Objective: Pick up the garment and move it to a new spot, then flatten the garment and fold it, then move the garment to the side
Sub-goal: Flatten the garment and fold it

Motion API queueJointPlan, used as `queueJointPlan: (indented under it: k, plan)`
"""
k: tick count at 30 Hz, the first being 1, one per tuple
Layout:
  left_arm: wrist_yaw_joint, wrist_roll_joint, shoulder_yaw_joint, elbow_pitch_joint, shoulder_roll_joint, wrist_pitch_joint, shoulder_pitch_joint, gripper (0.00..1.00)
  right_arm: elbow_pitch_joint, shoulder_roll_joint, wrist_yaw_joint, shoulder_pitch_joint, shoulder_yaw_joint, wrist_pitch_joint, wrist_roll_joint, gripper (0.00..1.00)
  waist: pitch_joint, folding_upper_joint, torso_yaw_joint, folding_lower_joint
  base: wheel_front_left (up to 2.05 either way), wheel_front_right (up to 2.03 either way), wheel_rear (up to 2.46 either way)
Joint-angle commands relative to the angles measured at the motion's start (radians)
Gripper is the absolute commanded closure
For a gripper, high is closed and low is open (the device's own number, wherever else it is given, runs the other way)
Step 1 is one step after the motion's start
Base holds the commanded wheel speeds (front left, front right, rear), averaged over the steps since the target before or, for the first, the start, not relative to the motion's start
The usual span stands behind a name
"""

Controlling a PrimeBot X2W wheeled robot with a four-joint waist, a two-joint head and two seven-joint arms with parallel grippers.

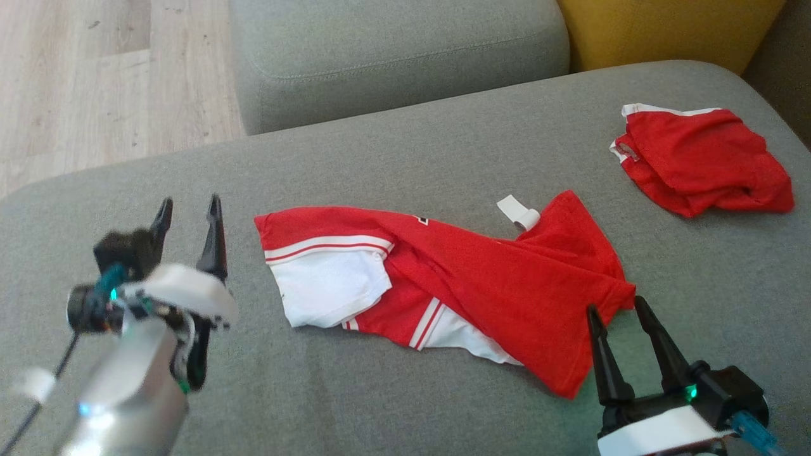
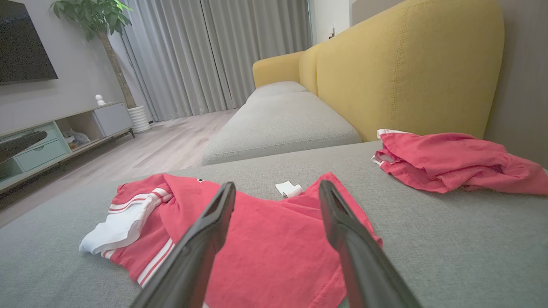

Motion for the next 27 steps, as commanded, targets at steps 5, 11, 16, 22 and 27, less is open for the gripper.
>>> queueJointPlan:
  k: [5, 11, 16, 22, 27]
  plan:
    - [0.022, 0.062, 0.099, -0.174, -0.012, -0.012, 0.164, 0.0, -0.029, 0.001, 0.007, -0.027, 0.008, -0.011, 0.007, 0.0, -0.006, 0.0, 0.001, -0.0001, 0.0, 0.0, 0.0]
    - [0.026, 0.151, 0.027, -0.148, -0.096, -0.012, 0.262, 0.0, -0.032, -0.004, 0.007, -0.041, 0.022, -0.011, 0.008, 0.0, 0.017, 0.0, -0.007, -0.0001, 0.0, 0.0, 0.0]
    - [0.055, 0.173, 0.024, -0.036, -0.148, -0.012, 0.228, 0.0, -0.032, -0.019, 0.007, -0.055, 0.03, -0.011, 0.008, 0.0, 0.043, 0.0, -0.025, -0.0001, 0.0, 0.0, 0.0]
    - [0.105, 0.186, 0.072, 0.073, -0.175, -0.012, 0.185, 0.0, -0.034, -0.033, 0.007, -0.07, 0.029, -0.011, 0.011, 0.0, 0.074, 0.0, -0.049, -0.0001, 0.0, 0.0, 0.0]
    - [0.099, 0.205, 0.079, 0.139, -0.198, -0.012, 0.161, 0.0, -0.035, -0.039, 0.007, -0.08, 0.028, -0.011, 0.013, 0.0, 0.095, 0.0, -0.058, -0.0001, 0.0, 0.0, 0.0]
